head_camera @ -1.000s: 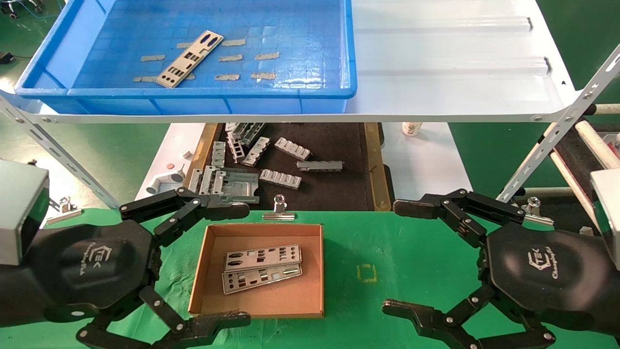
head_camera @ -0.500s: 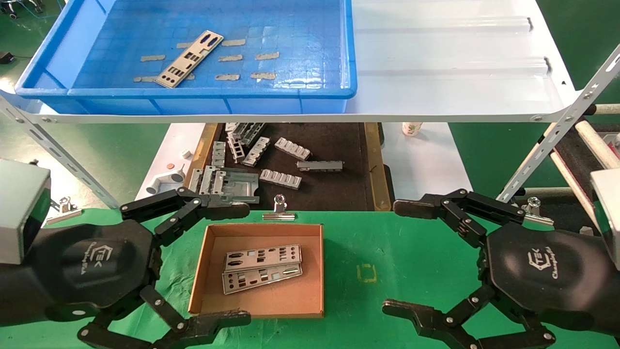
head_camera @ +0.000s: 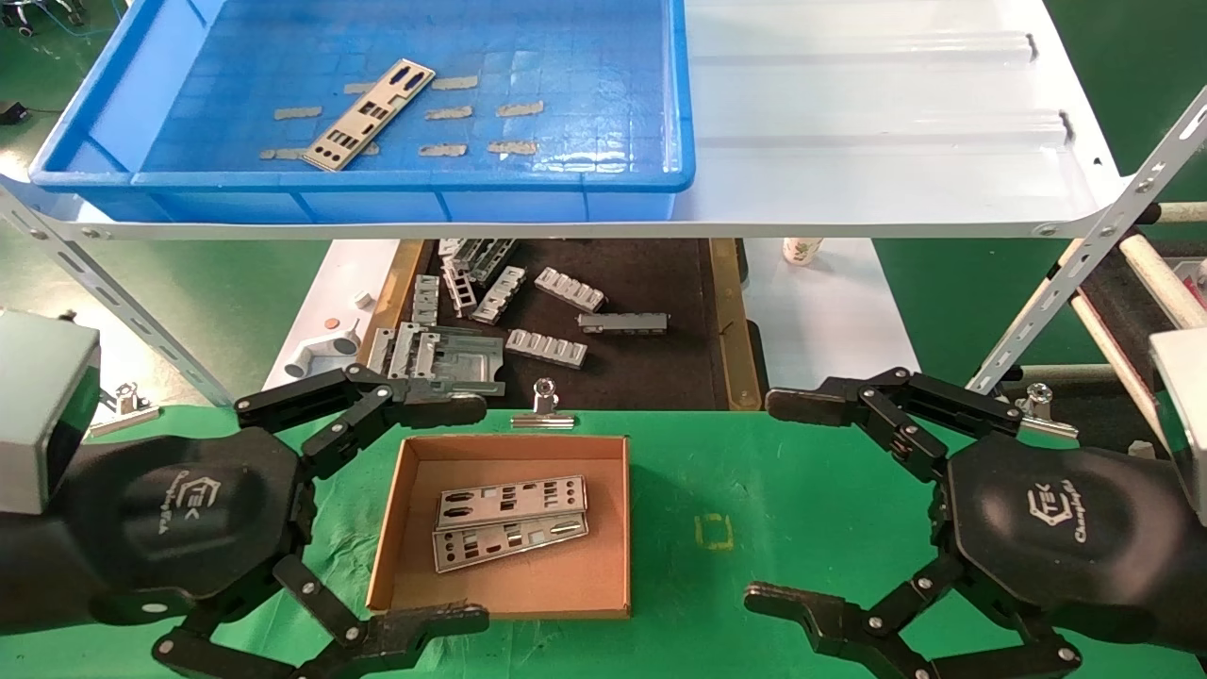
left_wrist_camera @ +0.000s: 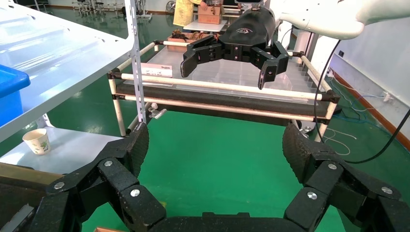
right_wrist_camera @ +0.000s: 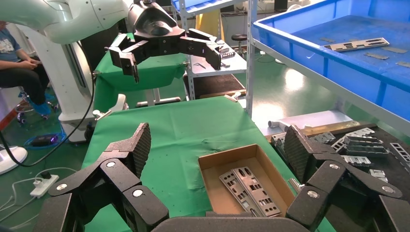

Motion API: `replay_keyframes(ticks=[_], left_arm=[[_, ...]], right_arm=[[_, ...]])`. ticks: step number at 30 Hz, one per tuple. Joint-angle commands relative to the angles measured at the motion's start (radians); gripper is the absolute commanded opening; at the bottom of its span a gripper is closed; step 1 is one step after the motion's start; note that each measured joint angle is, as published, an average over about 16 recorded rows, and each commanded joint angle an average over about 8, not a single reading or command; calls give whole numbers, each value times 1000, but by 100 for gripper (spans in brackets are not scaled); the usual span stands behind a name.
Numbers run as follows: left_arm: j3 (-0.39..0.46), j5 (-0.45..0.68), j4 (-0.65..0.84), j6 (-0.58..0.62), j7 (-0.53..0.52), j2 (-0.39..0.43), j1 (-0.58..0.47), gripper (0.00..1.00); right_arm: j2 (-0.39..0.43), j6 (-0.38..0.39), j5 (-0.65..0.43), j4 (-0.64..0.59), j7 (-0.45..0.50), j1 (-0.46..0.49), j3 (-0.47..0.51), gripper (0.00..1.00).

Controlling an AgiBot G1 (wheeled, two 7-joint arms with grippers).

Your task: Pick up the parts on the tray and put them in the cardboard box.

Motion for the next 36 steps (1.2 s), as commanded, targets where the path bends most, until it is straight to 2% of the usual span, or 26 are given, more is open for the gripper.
replay_keyframes(ticks=[1,36], left_arm=[[0,0,0,0,0,0,0,100],[0,0,1,0,0,0,0,100]], right_arm=[[0,0,0,0,0,0,0,100],[0,0,0,0,0,0,0,100]])
